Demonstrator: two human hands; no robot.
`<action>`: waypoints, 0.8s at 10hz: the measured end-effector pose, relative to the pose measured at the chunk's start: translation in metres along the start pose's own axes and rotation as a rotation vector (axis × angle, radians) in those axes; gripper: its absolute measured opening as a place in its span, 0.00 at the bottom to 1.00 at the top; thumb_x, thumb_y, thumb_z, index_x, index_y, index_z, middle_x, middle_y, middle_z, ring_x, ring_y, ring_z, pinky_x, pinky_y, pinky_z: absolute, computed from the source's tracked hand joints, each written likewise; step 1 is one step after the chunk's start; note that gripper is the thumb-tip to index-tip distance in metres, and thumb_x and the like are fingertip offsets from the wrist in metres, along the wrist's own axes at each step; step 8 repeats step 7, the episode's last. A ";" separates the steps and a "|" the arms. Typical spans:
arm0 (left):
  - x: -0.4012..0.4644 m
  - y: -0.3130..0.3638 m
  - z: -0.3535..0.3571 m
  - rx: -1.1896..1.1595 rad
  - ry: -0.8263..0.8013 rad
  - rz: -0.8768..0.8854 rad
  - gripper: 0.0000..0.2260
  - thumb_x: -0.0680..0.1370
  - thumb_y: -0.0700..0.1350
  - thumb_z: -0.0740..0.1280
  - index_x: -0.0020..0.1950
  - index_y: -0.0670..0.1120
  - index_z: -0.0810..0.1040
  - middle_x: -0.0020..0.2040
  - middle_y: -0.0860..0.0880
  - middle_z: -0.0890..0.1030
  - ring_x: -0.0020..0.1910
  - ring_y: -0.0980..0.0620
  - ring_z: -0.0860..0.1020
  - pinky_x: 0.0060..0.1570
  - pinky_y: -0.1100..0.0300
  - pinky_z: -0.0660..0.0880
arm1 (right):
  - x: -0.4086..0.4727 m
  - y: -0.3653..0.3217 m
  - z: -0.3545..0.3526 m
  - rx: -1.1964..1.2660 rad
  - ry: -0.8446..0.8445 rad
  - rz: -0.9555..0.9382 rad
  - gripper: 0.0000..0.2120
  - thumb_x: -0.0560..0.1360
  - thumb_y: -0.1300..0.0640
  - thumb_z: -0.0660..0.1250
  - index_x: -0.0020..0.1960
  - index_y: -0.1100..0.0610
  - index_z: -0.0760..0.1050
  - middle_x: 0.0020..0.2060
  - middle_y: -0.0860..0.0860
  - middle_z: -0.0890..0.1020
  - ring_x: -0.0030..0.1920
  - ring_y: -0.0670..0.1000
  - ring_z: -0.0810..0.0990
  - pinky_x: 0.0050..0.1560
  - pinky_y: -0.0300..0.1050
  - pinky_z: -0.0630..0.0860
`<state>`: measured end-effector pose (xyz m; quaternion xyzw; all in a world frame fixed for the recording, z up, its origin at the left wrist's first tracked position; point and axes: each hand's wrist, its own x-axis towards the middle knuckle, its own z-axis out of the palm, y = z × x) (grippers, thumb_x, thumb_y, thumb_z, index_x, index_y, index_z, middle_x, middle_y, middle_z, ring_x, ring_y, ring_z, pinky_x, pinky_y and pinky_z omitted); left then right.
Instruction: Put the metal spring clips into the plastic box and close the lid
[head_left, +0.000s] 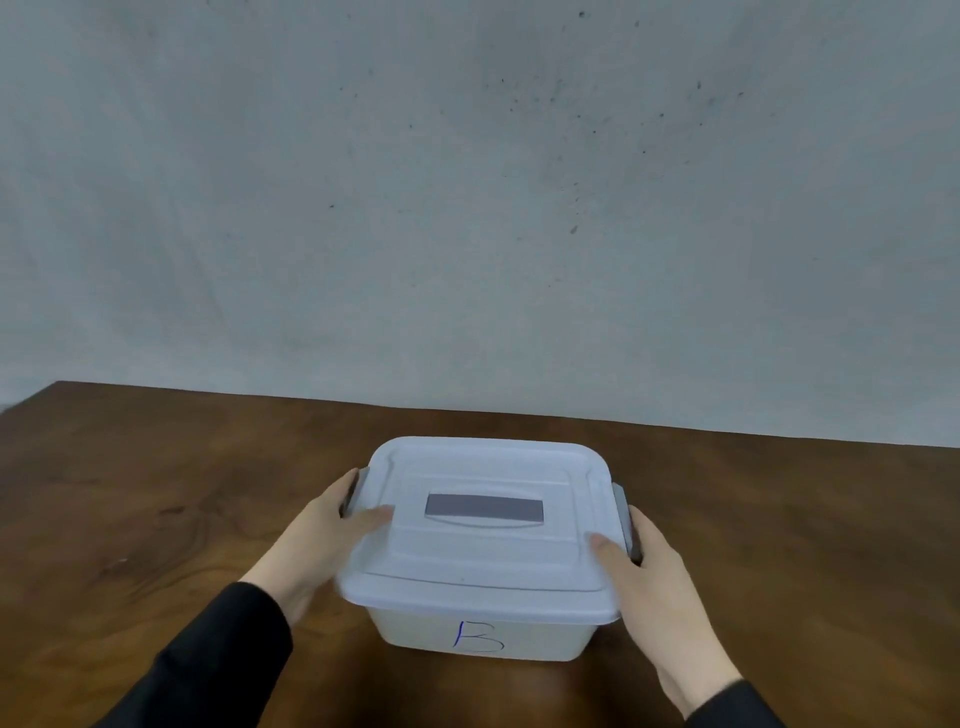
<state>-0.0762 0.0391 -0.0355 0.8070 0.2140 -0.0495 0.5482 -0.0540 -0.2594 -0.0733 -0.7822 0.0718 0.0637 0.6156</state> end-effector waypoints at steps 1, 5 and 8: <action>0.005 -0.006 0.000 -0.070 0.008 -0.011 0.31 0.78 0.50 0.69 0.78 0.53 0.60 0.64 0.52 0.77 0.56 0.48 0.80 0.54 0.48 0.80 | 0.000 0.000 0.002 -0.071 -0.008 -0.032 0.26 0.78 0.48 0.67 0.74 0.46 0.64 0.56 0.41 0.79 0.52 0.45 0.80 0.40 0.33 0.79; 0.016 -0.012 0.005 0.097 0.013 0.113 0.29 0.83 0.49 0.58 0.81 0.53 0.49 0.74 0.51 0.69 0.57 0.52 0.73 0.57 0.55 0.75 | -0.013 -0.014 0.009 -0.166 0.013 -0.074 0.27 0.81 0.51 0.63 0.77 0.47 0.60 0.46 0.32 0.74 0.43 0.39 0.77 0.28 0.26 0.74; 0.004 -0.012 -0.005 -0.129 0.002 0.093 0.33 0.81 0.56 0.61 0.81 0.55 0.48 0.77 0.58 0.61 0.73 0.50 0.66 0.68 0.51 0.67 | -0.028 -0.021 0.006 -0.146 0.071 -0.048 0.32 0.79 0.44 0.63 0.80 0.43 0.54 0.66 0.40 0.73 0.61 0.45 0.76 0.60 0.43 0.74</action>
